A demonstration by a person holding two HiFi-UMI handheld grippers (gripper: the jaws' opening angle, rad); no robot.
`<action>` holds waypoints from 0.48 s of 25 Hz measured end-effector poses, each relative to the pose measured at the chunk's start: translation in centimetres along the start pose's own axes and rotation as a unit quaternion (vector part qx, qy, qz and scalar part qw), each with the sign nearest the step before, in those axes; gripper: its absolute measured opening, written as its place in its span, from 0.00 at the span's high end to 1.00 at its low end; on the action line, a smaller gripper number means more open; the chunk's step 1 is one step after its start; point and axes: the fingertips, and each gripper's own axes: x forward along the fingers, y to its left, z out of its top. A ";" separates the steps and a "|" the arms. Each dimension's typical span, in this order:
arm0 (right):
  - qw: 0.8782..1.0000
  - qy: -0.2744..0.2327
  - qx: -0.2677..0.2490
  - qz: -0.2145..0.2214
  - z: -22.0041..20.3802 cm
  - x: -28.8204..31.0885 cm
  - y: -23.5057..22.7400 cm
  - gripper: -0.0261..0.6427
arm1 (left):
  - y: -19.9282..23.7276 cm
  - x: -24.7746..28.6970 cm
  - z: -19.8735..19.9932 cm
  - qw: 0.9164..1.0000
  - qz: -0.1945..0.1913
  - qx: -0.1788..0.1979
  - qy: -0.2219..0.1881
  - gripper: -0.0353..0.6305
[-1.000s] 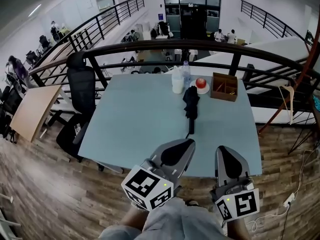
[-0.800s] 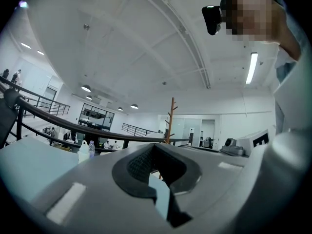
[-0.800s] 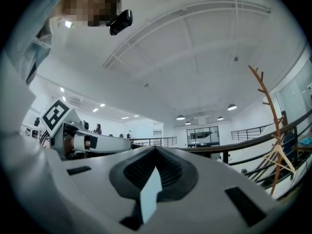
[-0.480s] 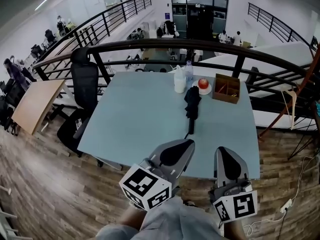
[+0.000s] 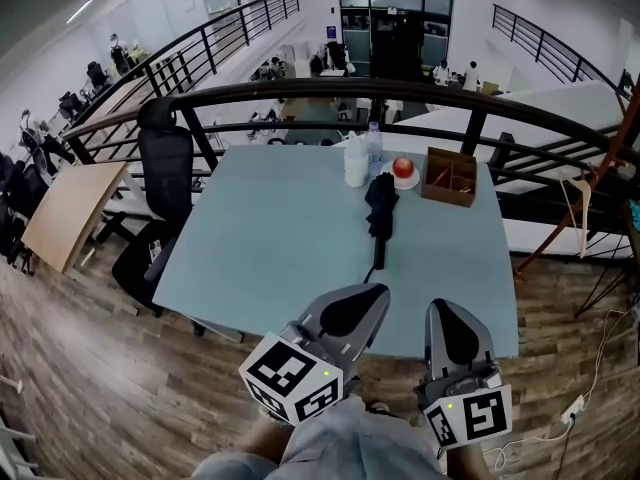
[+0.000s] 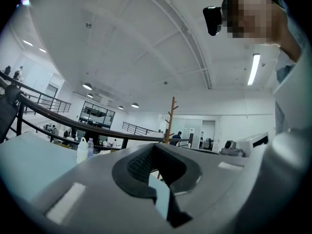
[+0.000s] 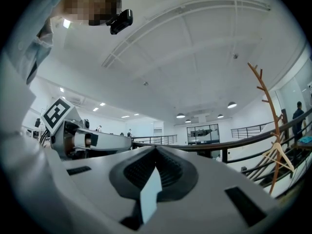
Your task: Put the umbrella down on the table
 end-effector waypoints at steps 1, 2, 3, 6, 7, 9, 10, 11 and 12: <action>1.000 0.001 -0.001 0.000 0.0 0.0 0.0 0.97 | 0.0 0.0 0.0 1.000 0.000 0.000 0.001 0.94; 1.000 0.002 -0.001 0.001 0.0 0.0 0.0 0.97 | 0.0 0.0 0.0 1.000 0.000 0.000 0.001 0.94; 1.000 0.003 -0.001 0.002 -0.1 0.0 0.0 0.97 | 0.0 0.1 0.0 1.000 0.000 -0.001 0.001 0.94; 1.000 0.008 -0.002 0.001 -0.3 0.1 0.0 0.97 | 0.1 0.2 -0.2 1.000 0.001 -0.002 0.003 0.94; 1.000 0.009 -0.002 0.001 -0.4 0.2 0.0 0.97 | 0.1 0.2 -0.3 1.000 0.001 -0.002 0.004 0.94; 1.000 0.010 -0.001 0.002 -0.6 0.3 -0.1 0.97 | 0.2 0.3 -0.4 1.000 0.002 -0.002 0.006 0.94; 1.000 0.011 -0.001 0.002 -0.6 0.4 -0.1 0.97 | 0.2 0.2 -0.4 1.000 0.004 -0.003 0.006 0.94; 1.000 0.012 -0.001 0.003 -0.6 0.4 -0.1 0.97 | 0.3 0.2 -0.4 1.000 0.006 -0.004 0.007 0.94; 1.000 0.012 -0.002 0.004 -0.6 0.4 -0.1 0.97 | 0.3 0.2 -0.4 1.000 0.008 -0.005 0.008 0.94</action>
